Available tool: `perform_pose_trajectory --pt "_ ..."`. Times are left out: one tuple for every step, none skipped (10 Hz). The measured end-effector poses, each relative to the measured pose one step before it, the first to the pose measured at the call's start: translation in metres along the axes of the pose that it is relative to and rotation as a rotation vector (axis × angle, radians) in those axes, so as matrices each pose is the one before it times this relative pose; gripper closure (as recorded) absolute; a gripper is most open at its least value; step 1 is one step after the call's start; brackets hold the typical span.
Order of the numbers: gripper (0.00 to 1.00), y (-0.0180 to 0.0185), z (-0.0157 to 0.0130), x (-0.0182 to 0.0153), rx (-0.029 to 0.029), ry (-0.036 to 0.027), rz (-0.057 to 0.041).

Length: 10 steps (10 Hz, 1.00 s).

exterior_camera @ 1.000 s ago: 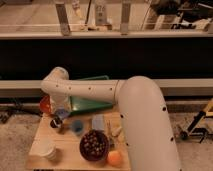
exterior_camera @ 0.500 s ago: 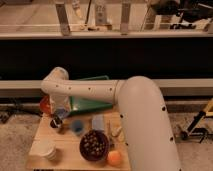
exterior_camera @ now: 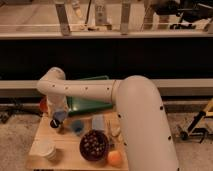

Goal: Place sponge in metal cup

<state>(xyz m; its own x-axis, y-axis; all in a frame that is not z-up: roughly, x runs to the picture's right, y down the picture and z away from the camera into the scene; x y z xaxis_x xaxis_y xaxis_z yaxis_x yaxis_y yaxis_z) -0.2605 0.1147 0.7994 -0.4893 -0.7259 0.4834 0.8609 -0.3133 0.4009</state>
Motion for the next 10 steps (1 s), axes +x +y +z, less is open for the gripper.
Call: perform_pose_trajectory --pt "1.00 -0.00419 0.00109 -0.00096 0.00370 -0.01606 -0.06149" --pt "1.00 -0.00553 0.00071 0.00038 0.00579 -0.01176 -0.04662" --pt "1.00 -0.00656 0.00298 -0.00005 0.00218 -0.02427 -0.07474" --pt "1.00 -0.00283 0.00192 0.00013 0.00164 -0.01566 -0.04618" --pt "1.00 -0.00239 0.00255 -0.00052 0.00207 -0.01862 -0.04463" --pt "1.00 -0.00185 0.00178 -0.00176 0.00217 -0.01594 -0.04725" --pt "1.00 -0.00206 0.00219 -0.00201 0.00260 -0.01057 -0.03725" --pt "1.00 -0.00024 0.00203 -0.00277 0.00040 -0.00603 -0.02339" --pt "0.99 0.00145 0.00114 -0.00291 -0.00227 -0.00338 -0.00919" --pt "0.93 0.00118 0.00185 -0.00416 -0.00914 -0.00504 -0.01526"
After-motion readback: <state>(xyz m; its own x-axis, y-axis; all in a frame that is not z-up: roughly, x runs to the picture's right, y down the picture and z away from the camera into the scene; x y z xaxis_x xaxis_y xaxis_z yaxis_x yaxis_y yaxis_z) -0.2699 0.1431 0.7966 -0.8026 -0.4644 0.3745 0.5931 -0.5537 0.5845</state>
